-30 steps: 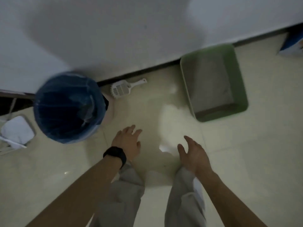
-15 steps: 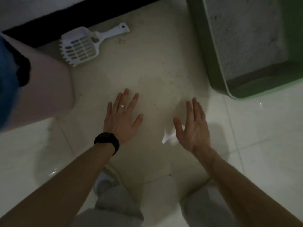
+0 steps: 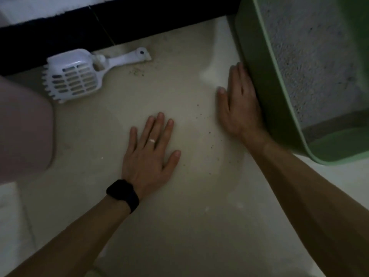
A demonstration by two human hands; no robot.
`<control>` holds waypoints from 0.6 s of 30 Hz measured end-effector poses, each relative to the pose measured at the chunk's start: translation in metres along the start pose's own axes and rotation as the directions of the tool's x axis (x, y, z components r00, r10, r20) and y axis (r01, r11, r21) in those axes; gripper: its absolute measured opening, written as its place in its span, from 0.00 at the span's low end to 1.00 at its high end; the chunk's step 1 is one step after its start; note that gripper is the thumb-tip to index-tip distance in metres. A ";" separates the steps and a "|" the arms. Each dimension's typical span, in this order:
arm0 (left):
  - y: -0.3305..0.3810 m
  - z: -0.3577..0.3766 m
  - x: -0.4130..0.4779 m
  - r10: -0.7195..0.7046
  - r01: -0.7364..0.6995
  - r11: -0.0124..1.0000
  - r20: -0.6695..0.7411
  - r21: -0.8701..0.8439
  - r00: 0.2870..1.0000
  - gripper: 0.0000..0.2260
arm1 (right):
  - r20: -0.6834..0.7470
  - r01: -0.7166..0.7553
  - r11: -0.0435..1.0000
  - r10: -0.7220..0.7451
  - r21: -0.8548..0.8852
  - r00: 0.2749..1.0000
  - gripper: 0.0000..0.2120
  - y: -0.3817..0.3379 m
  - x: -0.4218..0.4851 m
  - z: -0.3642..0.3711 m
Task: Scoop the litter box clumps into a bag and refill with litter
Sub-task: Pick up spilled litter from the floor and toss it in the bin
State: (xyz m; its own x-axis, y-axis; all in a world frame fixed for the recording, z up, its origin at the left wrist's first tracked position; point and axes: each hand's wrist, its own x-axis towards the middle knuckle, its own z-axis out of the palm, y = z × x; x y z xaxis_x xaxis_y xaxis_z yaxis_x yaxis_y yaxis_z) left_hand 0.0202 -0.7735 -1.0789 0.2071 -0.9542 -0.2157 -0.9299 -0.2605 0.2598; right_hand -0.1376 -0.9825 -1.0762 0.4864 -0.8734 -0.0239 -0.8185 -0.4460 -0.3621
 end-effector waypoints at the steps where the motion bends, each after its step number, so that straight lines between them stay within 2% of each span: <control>1: 0.003 -0.001 0.015 0.021 -0.021 1.000 -0.014 -0.007 1.000 0.31 | -0.012 0.008 1.000 -0.008 -0.007 1.000 0.30 0.003 0.001 0.002; 4: 0.013 -0.003 0.050 0.024 -0.024 1.000 -0.044 -0.002 0.999 0.32 | -0.008 0.014 0.999 -0.014 0.031 1.000 0.30 0.002 -0.001 0.000; 6: 0.021 -0.001 0.056 0.035 -0.035 0.999 -0.029 0.004 0.999 0.31 | 0.055 0.005 1.000 -0.006 0.024 0.998 0.30 -0.002 -0.008 -0.001; 9: 0.031 -0.003 0.050 0.084 -0.083 0.996 0.016 -0.029 0.996 0.31 | 0.192 0.202 0.977 -0.186 -0.069 0.964 0.30 -0.012 -0.043 -0.004; 12: 0.030 -0.011 0.046 0.181 -0.175 0.980 0.073 -0.091 0.981 0.29 | 0.290 0.280 0.960 -0.273 0.016 0.917 0.29 -0.015 -0.076 -0.016; 15: 0.021 -0.021 0.047 0.222 -0.217 0.968 0.031 -0.126 0.975 0.27 | 0.253 0.346 0.935 -0.353 0.073 0.901 0.27 -0.016 -0.071 -0.031; 18: 0.007 -0.028 0.047 0.099 -0.105 0.991 -0.076 -0.086 0.992 0.27 | 0.184 0.249 0.968 -0.252 0.043 0.950 0.28 -0.015 -0.037 -0.031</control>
State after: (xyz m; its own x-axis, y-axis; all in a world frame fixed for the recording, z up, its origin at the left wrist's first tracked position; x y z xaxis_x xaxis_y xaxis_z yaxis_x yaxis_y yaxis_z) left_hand 0.0317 -0.8242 -1.0610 0.1368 -0.9837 -0.1165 -0.9168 -0.1702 0.3613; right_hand -0.1527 -0.9492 -1.0411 0.7247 -0.6814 -0.1026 -0.6582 -0.6403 -0.3960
